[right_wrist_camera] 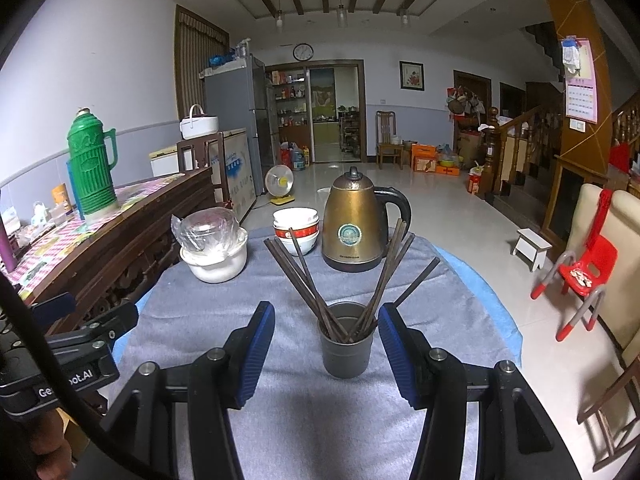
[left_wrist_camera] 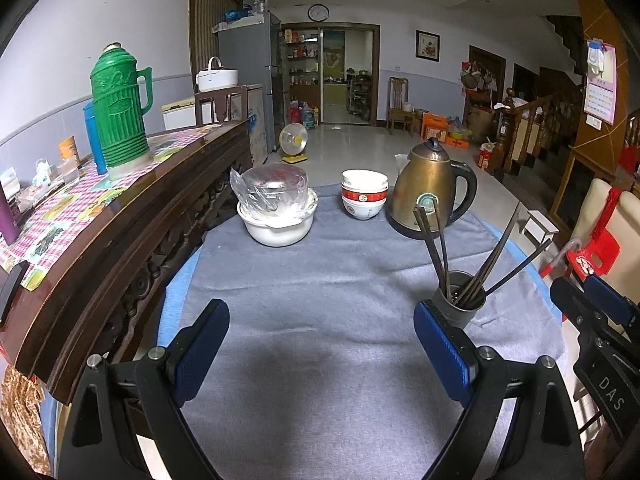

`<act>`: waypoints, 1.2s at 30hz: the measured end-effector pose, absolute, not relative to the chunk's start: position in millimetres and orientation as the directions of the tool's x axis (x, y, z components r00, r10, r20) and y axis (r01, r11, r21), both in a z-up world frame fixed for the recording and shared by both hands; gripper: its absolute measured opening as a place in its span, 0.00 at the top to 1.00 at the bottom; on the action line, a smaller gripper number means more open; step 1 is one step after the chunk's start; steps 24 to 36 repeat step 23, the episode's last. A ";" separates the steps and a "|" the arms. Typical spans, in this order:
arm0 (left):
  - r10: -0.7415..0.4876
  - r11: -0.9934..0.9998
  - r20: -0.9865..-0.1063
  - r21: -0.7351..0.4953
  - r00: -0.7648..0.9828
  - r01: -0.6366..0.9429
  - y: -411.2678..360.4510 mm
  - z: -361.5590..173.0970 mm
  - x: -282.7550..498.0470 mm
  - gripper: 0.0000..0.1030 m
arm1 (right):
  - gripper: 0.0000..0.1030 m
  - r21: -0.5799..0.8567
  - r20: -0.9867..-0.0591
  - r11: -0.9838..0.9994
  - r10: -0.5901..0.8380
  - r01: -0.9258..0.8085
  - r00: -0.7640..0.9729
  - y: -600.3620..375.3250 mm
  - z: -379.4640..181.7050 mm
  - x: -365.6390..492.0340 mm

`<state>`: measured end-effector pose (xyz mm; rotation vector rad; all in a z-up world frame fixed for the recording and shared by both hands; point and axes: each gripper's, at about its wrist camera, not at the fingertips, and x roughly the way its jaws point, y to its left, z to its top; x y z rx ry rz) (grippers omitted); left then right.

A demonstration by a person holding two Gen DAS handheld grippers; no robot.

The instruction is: Organize utensils

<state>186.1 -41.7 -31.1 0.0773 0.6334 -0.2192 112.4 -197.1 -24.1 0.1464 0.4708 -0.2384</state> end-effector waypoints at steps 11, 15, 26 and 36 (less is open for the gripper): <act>-0.179 0.969 -0.598 0.032 0.781 0.247 -58.6 -29.4 185.0 0.09 | 0.44 0.125 -0.469 0.954 -0.185 0.272 0.864 -210.9 -28.1 113.0; -0.174 0.967 -0.596 0.048 0.784 0.251 -64.5 -31.2 185.1 0.09 | 0.44 0.138 -0.471 0.951 -0.182 0.275 0.863 -218.4 -31.9 113.3; -0.128 0.985 -0.703 -0.007 0.700 0.172 -49.5 -99.6 237.3 0.09 | 0.32 0.133 -0.495 0.913 -0.275 0.385 0.824 -262.6 -73.7 120.1; -0.128 0.985 -0.703 -0.007 0.700 0.172 -49.5 -99.6 237.3 0.09 | 0.32 0.133 -0.495 0.913 -0.275 0.385 0.824 -262.6 -73.7 120.1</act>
